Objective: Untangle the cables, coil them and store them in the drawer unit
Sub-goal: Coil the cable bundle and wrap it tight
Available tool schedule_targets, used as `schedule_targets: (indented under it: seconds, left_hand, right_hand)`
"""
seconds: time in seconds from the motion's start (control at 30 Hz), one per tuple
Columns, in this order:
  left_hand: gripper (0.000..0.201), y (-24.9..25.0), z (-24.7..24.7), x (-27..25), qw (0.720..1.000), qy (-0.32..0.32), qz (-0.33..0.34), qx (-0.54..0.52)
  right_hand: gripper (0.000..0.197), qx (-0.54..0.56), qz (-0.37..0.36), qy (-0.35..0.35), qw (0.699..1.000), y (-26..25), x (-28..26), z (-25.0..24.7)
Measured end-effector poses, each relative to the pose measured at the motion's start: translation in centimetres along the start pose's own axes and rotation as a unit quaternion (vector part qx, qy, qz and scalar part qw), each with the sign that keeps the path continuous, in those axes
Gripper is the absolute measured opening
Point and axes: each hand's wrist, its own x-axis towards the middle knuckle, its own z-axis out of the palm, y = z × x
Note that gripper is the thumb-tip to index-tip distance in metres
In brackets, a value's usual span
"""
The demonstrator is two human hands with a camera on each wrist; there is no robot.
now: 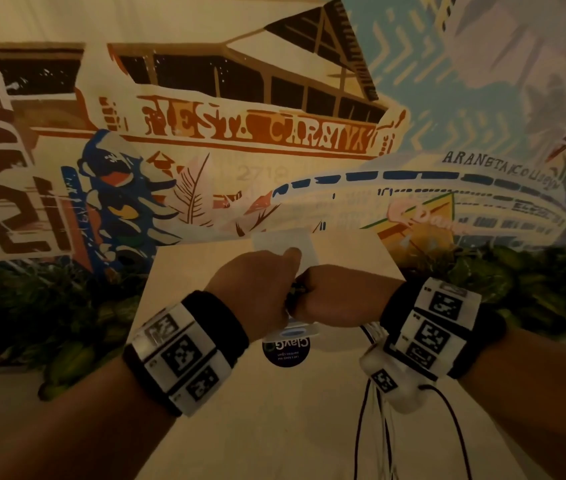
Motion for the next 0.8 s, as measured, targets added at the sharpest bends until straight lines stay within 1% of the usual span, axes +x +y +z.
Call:
schedule_targets:
  seconds: [0.07, 0.1, 0.13, 0.17, 0.2, 0.23, 0.27, 0.3, 0.33, 0.37, 0.4, 0.47, 0.53, 0.57, 0.6, 0.63, 0.67, 0.7, 0.73, 0.8]
  left_hand:
    - [0.054, 0.2, 0.6, -0.5, 0.998, 0.067, -0.007, -0.004]
    - [0.063, 0.1, 0.9, -0.7, 0.996, 0.092, 0.006, -0.007]
    - [0.073, -0.2, 1.1, -0.8, 0.994, 0.103, 0.032, -0.017]
    - [0.084, -0.5, 1.2, -1.0, 0.992, 0.1, 0.066, -0.043]
    - [0.096, -0.9, 1.2, -1.2, 0.987, 0.092, 0.095, -0.094]
    - [0.106, -1.4, 1.1, -1.5, 0.974, 0.095, 0.111, -0.174]
    - [0.116, -2.0, 1.2, -1.7, 0.948, 0.115, 0.111, -0.277]
    - [0.122, -2.6, 1.5, -1.8, 0.908, 0.144, 0.102, -0.38]
    - [0.124, -3.0, 2.0, -1.9, 0.865, 0.163, 0.091, -0.466]
    - [0.121, -3.1, 2.3, -1.9, 0.825, 0.162, 0.089, -0.533]
    - [0.114, -3.0, 2.6, -1.7, 0.791, 0.146, 0.101, -0.585]
    - [0.095, -2.0, 2.8, -1.4, 0.736, 0.097, 0.152, -0.652]
    - [0.068, -0.5, 2.3, -1.1, 0.684, 0.054, 0.202, -0.699]
    - [0.05, 0.1, 1.9, -0.9, 0.667, 0.044, 0.215, -0.712]
    - [0.034, 0.5, 1.4, -0.9, 0.656, 0.046, 0.218, -0.721]
    - [0.021, 0.8, 0.9, -1.0, 0.647, 0.054, 0.21, -0.731]
    - [0.015, 0.9, 0.5, -1.0, 0.641, 0.064, 0.196, -0.739]
    - [0.018, 0.8, 0.4, -1.0, 0.65, 0.079, 0.176, -0.735]
    - [0.027, 0.9, 0.1, -1.1, 0.665, 0.091, 0.155, -0.725]
    - [0.044, 1.2, -0.3, -1.3, 0.694, 0.121, 0.109, -0.701]
  right_hand:
    - [0.026, 0.031, 0.029, 0.024, 0.999, 0.2, -0.2, -0.1]
    - [0.027, 0.051, 0.041, 0.023, 0.998, 0.4, -0.4, -0.3]
    - [0.029, 0.078, 0.052, 0.012, 0.995, 0.6, -0.7, -0.4]
    - [0.031, 0.119, 0.057, -0.003, 0.991, 0.7, -1.0, -0.7]
    - [0.031, 0.173, 0.051, -0.016, 0.983, 0.9, -1.3, -0.9]
    - [0.03, 0.23, 0.039, -0.024, 0.972, 1.2, -1.5, -1.0]
    - [0.028, 0.281, 0.023, -0.025, 0.959, 1.4, -1.7, -1.1]
    - [0.028, 0.321, 0.004, -0.026, 0.947, 1.6, -1.9, -1.0]
    - [0.031, 0.356, -0.016, -0.027, 0.934, 1.7, -2.0, -0.9]
    - [0.032, 0.389, -0.038, -0.03, 0.92, 1.7, -2.1, -0.7]
    - [0.03, 0.424, -0.061, -0.038, 0.903, 1.7, -2.2, -0.5]
    - [0.026, 0.478, -0.093, -0.056, 0.872, 1.5, -2.1, 0.1]
    - [0.025, 0.502, -0.114, -0.082, 0.853, 1.2, -1.9, 0.8]
    - [0.022, 0.514, -0.127, -0.101, 0.843, 1.0, -1.9, 1.1]
    - [0.019, 0.526, -0.134, -0.117, 0.832, 0.7, -1.8, 1.2]
    - [0.015, 0.532, -0.135, -0.121, 0.827, 0.5, -1.9, 1.1]
    - [0.011, 0.527, -0.131, -0.116, 0.831, 0.3, -2.0, 1.0]
    - [0.008, 0.517, -0.128, -0.107, 0.839, 0.1, -2.1, 0.9]
    - [0.005, 0.508, -0.128, -0.098, 0.846, 0.1, -2.2, 0.8]
    - [0.008, 0.495, -0.141, -0.083, 0.853, 0.0, -2.2, 0.7]
